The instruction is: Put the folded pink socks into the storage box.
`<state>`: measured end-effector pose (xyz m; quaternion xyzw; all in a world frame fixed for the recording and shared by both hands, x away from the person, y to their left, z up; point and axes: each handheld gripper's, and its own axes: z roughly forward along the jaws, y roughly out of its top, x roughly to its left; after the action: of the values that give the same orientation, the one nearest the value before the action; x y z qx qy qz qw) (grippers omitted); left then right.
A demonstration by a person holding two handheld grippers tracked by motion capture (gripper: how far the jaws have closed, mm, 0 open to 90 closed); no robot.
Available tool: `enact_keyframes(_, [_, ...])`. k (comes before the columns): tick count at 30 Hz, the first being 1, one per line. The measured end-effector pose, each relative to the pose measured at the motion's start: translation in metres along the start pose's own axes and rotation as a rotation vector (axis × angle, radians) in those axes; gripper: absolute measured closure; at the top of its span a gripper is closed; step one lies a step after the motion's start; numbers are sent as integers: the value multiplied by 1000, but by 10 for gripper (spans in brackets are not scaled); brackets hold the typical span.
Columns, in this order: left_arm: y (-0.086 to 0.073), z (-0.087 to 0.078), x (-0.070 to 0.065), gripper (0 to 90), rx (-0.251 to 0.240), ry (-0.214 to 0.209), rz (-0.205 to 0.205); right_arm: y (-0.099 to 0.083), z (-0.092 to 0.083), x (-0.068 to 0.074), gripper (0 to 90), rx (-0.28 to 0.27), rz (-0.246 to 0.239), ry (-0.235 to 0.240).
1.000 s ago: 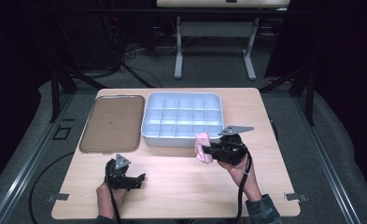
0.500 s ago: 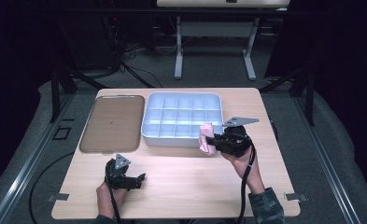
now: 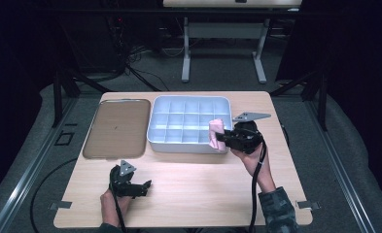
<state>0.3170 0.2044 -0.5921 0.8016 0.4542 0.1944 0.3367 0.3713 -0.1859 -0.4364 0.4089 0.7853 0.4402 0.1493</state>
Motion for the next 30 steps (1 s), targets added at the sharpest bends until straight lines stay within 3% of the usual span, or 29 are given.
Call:
enact_keyframes(8, [0,0,0,22,5,-3,2,9,8,-5,744,11,-10,-14])
enact_keyframes(11, [0,0,0,22,1,0,1,7,11,-10,744,7,9,-14])
enact_keyframes(30, [0,0,0,22,1,1,-1,15,13,-25,744,23,20,-70])
